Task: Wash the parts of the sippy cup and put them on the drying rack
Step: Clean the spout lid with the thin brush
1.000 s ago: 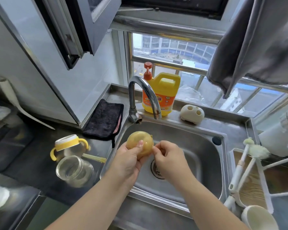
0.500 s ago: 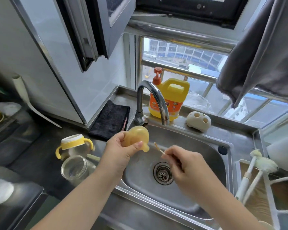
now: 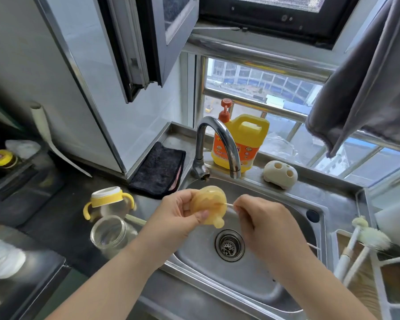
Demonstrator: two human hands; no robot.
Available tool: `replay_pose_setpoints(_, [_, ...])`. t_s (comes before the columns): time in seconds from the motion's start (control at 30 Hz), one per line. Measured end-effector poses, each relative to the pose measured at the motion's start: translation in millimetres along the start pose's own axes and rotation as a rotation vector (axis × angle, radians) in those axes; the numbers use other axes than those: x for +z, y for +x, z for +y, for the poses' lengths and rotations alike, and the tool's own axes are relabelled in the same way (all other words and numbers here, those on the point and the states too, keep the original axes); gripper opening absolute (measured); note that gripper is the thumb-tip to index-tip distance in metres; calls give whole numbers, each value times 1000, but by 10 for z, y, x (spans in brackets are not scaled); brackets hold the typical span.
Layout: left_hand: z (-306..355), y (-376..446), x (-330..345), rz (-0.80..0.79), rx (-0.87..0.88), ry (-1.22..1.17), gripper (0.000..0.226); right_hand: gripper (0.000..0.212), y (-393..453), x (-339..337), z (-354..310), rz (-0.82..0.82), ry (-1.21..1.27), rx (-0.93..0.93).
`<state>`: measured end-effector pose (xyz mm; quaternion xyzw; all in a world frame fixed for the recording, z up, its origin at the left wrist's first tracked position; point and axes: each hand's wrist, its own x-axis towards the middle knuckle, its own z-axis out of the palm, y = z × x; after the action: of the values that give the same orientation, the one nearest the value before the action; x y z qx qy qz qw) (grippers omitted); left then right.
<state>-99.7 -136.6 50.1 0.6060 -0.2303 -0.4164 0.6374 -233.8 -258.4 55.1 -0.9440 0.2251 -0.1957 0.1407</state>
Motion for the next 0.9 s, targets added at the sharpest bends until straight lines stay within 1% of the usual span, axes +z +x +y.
replay_pose_setpoints(0.07, [9,-10,2,-10,34,20,26,19,-3,21,13,-14,56,-31])
replay_pose_setpoints(0.13, [33,-12,-26,-33,85,71,22,16,-52,42,-3,-50,92,-60])
replay_pose_setpoints(0.2, [45,-25,-84,-60,182,210,13,15,-69,0,49,-59,180,56])
replay_pose_setpoints(0.23, [38,-29,-122,-45,281,344,12,16,-66,-46,96,-75,253,142])
replay_pose_setpoints(0.3, [20,-9,-182,-5,560,684,16,15,-51,-177,142,-102,473,323])
replay_pose_setpoints(0.33, [0,6,-210,-13,688,816,21,18,-37,-226,121,-120,577,404])
replay_pose_setpoints(0.37, [-25,18,-226,-41,780,901,24,23,-19,-242,87,-147,651,467])
replay_pose_setpoints(0.43, [-66,16,-210,-89,873,963,22,29,16,-187,-3,-255,715,536])
replay_pose_setpoints(0.47, [-81,3,-184,-94,902,979,19,29,30,-134,-48,-297,737,558])
replay_pose_setpoints(0.53, [-110,-24,-129,-71,954,980,16,25,53,-50,-101,-331,810,618])
replay_pose_setpoints(0.6, [-118,-57,-70,-47,992,921,20,20,64,0,-112,-330,854,652])
replay_pose_setpoints(0.67, [-101,-120,-1,32,934,777,26,19,61,13,-129,-322,867,671])
replay_pose_setpoints(0.7, [-121,-146,30,85,833,640,35,20,59,21,-138,-312,875,676])
replay_pose_setpoints(0.73, [-138,-169,65,103,669,426,46,20,57,21,-148,-294,880,674])
replay_pose_setpoints(0.8, [-155,-190,129,68,318,-91,61,22,56,29,-159,-245,878,660])
replay_pose_setpoints(0.83, [-166,-180,157,48,158,-300,70,24,55,29,-172,-223,881,641])
replay_pose_setpoints(0.9, [-174,-151,205,-24,-67,-543,85,27,47,40,-203,-201,867,588])
